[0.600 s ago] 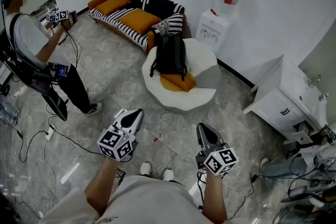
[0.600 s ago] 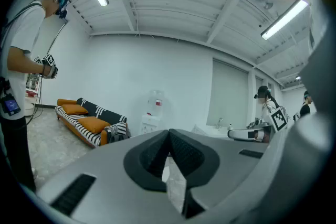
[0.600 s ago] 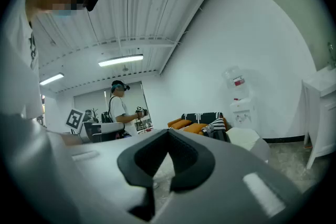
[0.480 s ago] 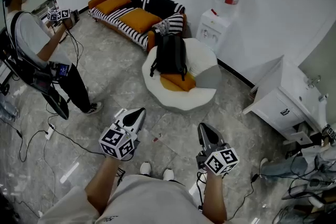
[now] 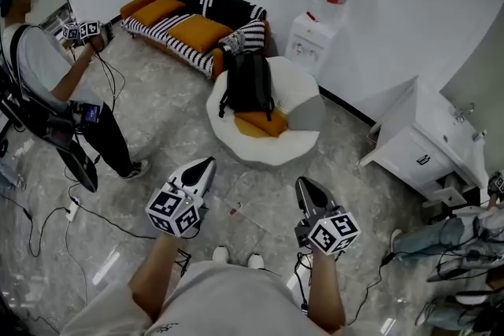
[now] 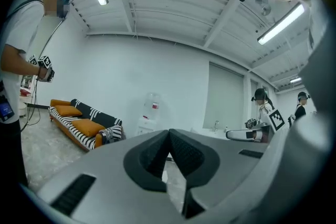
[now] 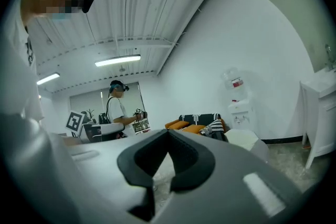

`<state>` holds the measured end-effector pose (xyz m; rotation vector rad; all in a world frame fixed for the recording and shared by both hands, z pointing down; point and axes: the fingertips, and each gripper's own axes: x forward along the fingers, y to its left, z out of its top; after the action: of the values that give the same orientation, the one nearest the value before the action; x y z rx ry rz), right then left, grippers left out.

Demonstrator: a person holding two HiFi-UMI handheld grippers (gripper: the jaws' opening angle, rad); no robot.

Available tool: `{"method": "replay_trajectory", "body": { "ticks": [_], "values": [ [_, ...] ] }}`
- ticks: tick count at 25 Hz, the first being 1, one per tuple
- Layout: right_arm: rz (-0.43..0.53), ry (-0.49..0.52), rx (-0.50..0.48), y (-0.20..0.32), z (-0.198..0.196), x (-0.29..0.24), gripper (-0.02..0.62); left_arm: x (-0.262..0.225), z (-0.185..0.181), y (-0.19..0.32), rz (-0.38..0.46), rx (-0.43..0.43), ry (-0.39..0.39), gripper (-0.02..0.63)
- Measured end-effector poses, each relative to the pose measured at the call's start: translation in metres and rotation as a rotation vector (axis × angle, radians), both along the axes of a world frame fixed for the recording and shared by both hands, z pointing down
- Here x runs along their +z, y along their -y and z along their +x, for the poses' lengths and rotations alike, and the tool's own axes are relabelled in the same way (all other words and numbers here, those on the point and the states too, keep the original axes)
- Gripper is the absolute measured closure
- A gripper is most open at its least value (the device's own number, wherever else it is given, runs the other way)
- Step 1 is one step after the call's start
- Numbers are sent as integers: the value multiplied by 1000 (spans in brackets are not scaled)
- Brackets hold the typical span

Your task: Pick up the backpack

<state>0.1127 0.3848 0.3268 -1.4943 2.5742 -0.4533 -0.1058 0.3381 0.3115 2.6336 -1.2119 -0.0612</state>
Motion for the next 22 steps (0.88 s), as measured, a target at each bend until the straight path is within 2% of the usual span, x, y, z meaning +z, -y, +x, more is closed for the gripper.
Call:
{"method": "replay_trajectory", "body": {
  "ticks": [5, 16, 22],
  "values": [
    [-8, 2, 10, 7, -10, 3, 594, 2, -7, 7, 3, 17, 13, 606],
    [-8, -18, 41, 15, -46, 1, 592, 7, -41, 21, 3, 52, -12, 606],
    [-22, -35, 25, 14, -71, 7, 594, 17, -62, 16, -11, 51, -3, 606]
  ]
}}
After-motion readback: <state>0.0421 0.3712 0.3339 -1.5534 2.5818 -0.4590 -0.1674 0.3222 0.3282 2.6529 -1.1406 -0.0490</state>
